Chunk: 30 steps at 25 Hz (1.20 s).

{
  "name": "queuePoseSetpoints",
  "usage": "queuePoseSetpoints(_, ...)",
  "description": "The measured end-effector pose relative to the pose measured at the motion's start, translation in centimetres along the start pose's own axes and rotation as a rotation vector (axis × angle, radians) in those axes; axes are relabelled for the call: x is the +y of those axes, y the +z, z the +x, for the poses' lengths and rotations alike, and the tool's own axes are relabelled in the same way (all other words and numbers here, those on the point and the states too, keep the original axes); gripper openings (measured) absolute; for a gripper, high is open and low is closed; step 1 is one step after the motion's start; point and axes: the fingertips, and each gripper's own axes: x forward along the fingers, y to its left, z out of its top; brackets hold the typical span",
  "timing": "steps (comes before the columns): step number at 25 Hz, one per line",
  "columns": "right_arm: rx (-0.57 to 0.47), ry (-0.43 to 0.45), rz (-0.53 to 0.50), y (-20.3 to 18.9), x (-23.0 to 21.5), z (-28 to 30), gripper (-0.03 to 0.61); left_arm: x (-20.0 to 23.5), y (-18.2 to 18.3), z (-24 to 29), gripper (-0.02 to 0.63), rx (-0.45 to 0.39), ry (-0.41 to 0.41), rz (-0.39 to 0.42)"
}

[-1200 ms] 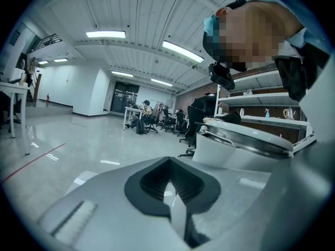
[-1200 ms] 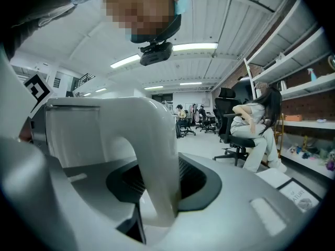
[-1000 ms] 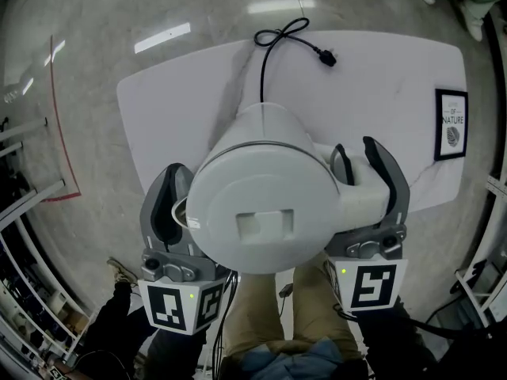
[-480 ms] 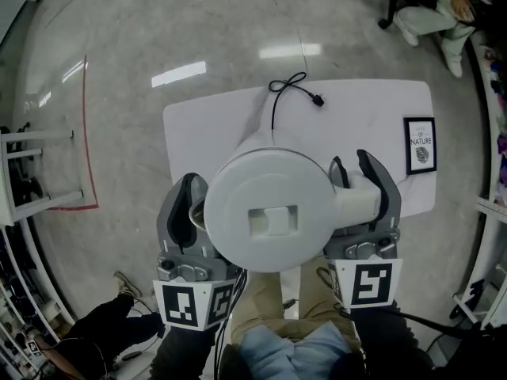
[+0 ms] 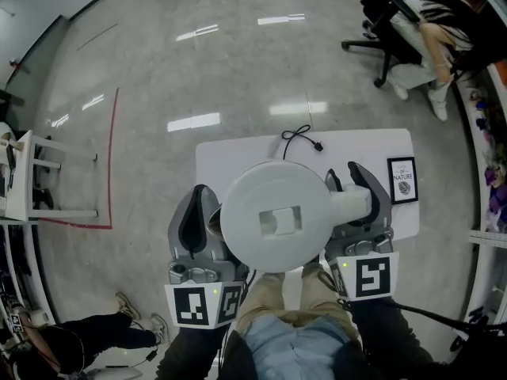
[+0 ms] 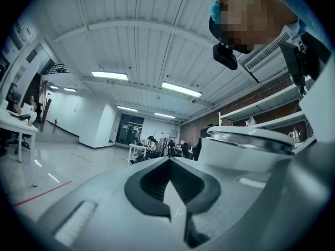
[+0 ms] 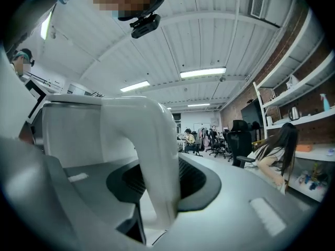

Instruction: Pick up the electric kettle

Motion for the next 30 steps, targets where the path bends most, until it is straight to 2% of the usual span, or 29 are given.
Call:
queuePoseSetpoints(4,0.009,0.005,-0.018,2.8,0.9,-1.9,0.15,-0.2,3.1,-2.2,0.0,-0.03,0.025,-0.019)
queuePoseSetpoints(10,0.045,0.02,-0.012,3.8,1.4,-2.3,0.147,0.0,4.9,-2.9,0.0,-0.044,0.063,-0.063)
queuePoseSetpoints(15,0.038,0.005,-0.003,4.1,1.6,-2.9,0.147,-0.2,5.6,-3.3,0.0,-0.044,0.052,-0.024)
queuePoseSetpoints(30,0.048,-0.021,-0.011,4.2,1.1,-2.5,0.146,-0.2,5.4,-2.5,0.0,-0.041,0.042,-0.022)
